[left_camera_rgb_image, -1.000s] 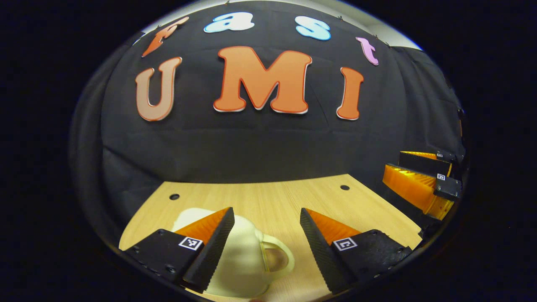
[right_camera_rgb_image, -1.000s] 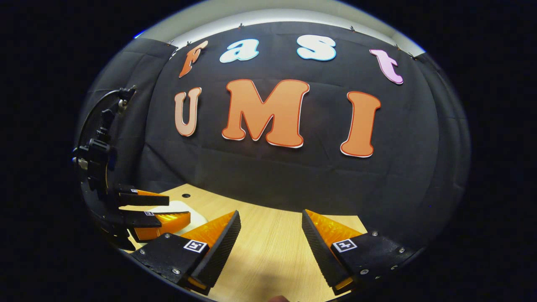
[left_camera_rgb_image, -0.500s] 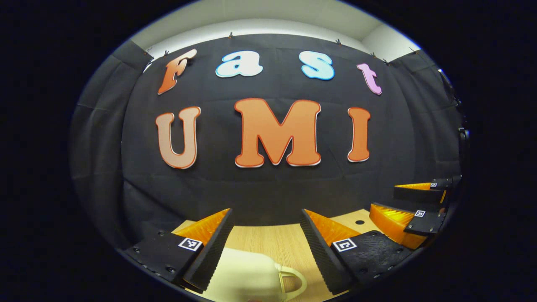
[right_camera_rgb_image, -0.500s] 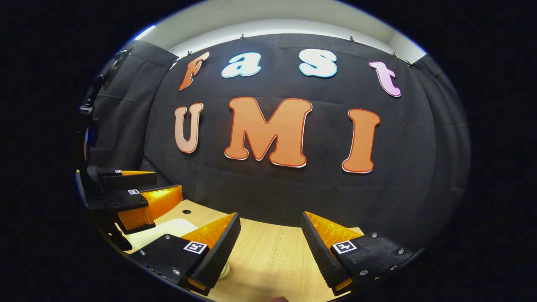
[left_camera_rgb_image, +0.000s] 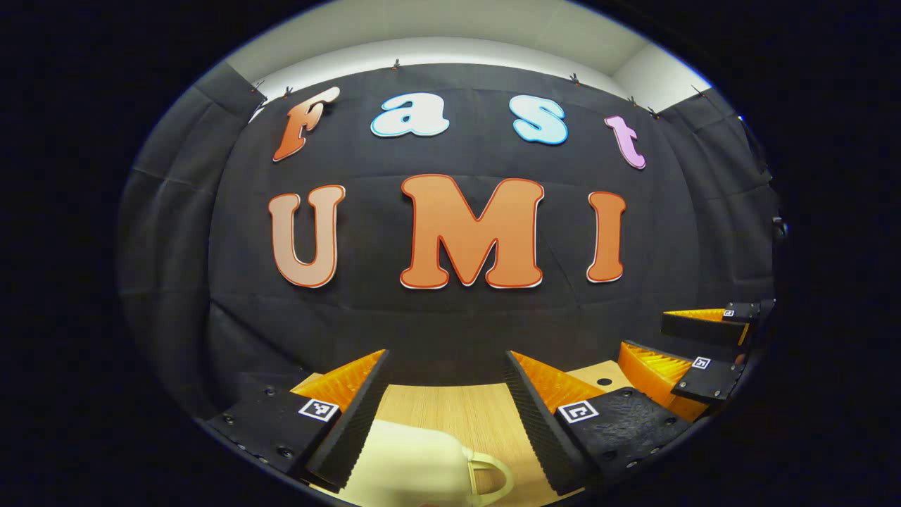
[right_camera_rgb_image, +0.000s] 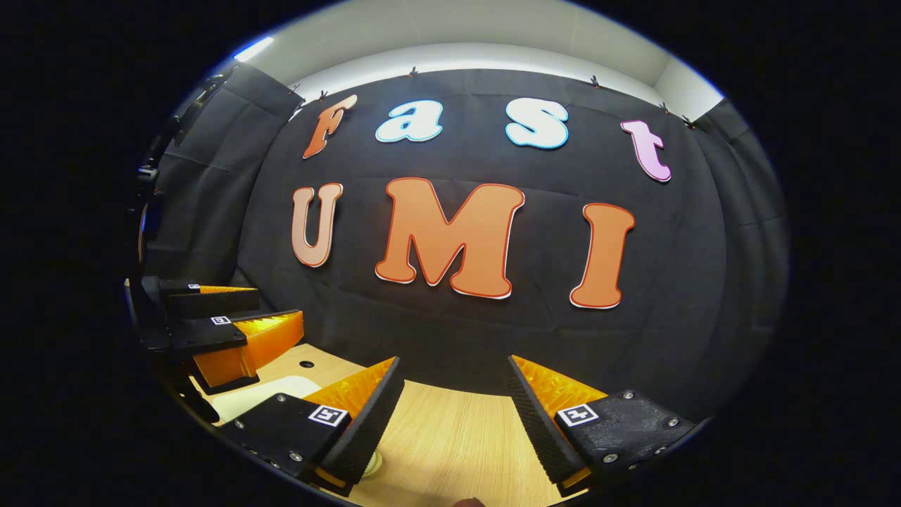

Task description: First open the suitcase, pack the skin care products into it, and then close the suitcase.

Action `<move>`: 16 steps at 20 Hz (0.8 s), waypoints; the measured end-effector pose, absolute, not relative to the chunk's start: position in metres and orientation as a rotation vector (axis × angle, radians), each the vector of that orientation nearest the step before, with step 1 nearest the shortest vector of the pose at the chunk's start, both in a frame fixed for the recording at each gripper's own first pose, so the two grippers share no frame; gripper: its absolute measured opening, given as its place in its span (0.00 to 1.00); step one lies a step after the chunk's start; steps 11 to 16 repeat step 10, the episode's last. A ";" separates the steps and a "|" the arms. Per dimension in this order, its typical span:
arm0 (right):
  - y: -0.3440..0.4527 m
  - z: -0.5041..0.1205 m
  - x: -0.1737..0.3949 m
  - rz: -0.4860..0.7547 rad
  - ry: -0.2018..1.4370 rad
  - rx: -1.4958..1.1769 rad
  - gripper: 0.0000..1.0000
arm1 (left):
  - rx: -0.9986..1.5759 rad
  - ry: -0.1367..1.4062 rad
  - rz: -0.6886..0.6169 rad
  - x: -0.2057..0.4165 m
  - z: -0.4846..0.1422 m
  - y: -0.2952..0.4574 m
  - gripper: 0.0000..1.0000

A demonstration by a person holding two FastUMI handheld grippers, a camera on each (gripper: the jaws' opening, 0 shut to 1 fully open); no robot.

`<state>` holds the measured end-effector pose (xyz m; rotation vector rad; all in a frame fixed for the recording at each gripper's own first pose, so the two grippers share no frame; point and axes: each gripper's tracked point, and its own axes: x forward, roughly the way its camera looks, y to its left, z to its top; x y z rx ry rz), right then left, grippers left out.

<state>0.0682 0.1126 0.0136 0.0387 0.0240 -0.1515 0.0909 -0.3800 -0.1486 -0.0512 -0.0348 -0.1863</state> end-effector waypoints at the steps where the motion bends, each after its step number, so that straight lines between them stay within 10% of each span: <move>1: 0.112 0.012 0.068 -0.155 0.025 0.037 0.93 | -0.045 -0.032 -0.191 0.091 -0.152 -0.381 0.97; 16: 0.108 0.004 0.064 -0.170 0.045 0.031 0.93 | -0.022 -0.029 -0.217 0.088 -0.155 -0.384 0.97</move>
